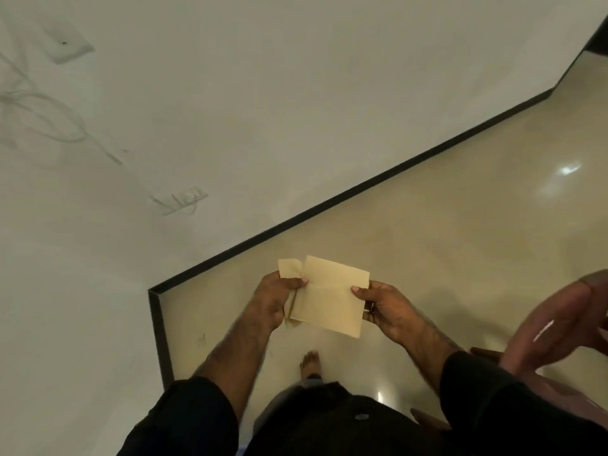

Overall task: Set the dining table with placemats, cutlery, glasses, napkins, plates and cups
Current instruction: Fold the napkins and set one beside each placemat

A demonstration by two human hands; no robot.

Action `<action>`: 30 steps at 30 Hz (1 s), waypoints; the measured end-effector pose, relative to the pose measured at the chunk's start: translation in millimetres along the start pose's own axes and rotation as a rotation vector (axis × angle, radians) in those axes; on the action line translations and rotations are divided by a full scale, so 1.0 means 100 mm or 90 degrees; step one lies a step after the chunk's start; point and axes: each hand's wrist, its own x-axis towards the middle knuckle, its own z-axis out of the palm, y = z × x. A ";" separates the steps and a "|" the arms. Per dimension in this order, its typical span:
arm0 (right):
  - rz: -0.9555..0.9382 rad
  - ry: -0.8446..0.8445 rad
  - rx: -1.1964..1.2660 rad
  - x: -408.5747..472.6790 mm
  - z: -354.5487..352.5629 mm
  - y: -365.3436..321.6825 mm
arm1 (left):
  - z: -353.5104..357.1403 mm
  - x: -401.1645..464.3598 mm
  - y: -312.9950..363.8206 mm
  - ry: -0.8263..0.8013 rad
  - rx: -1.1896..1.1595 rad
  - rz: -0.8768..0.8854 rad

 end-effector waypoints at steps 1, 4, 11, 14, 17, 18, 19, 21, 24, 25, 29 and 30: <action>-0.007 0.017 0.013 0.12 0.01 -0.15 | 0.06 0.16 0.19 -0.017 0.013 -0.008; -0.036 0.049 0.053 0.39 0.00 -0.59 | 0.35 0.63 0.74 -0.069 0.068 -0.015; -0.060 0.157 0.165 1.03 -0.60 -1.46 | 1.61 1.67 1.65 -0.214 0.158 -0.025; -0.087 0.192 0.228 1.38 -1.04 -1.87 | 2.25 2.10 1.90 -0.246 0.210 -0.022; -0.084 0.196 0.262 1.69 -1.49 -2.35 | 2.86 2.46 2.23 -0.269 0.234 -0.026; -0.084 0.195 0.261 1.78 -1.62 -2.51 | 3.06 2.55 2.37 -0.284 0.243 -0.024; -0.084 0.185 0.255 1.84 -1.74 -2.69 | 3.27 2.63 2.51 -0.305 0.245 -0.019; -0.087 0.142 0.242 1.95 -1.97 -3.08 | 3.68 2.77 2.78 -0.355 0.235 -0.010; -0.091 0.112 0.231 2.12 -2.29 -3.68 | 4.27 3.01 3.09 -0.399 0.230 -0.009; -0.098 0.115 0.236 2.19 -2.39 -3.86 | 4.45 3.13 3.17 -0.405 0.235 -0.017; -0.125 0.160 0.241 2.51 -2.90 -4.46 | 5.30 3.61 3.52 -0.422 0.302 -0.033; -0.131 0.179 0.246 2.61 -3.06 -4.57 | 5.55 3.76 3.61 -0.432 0.324 -0.028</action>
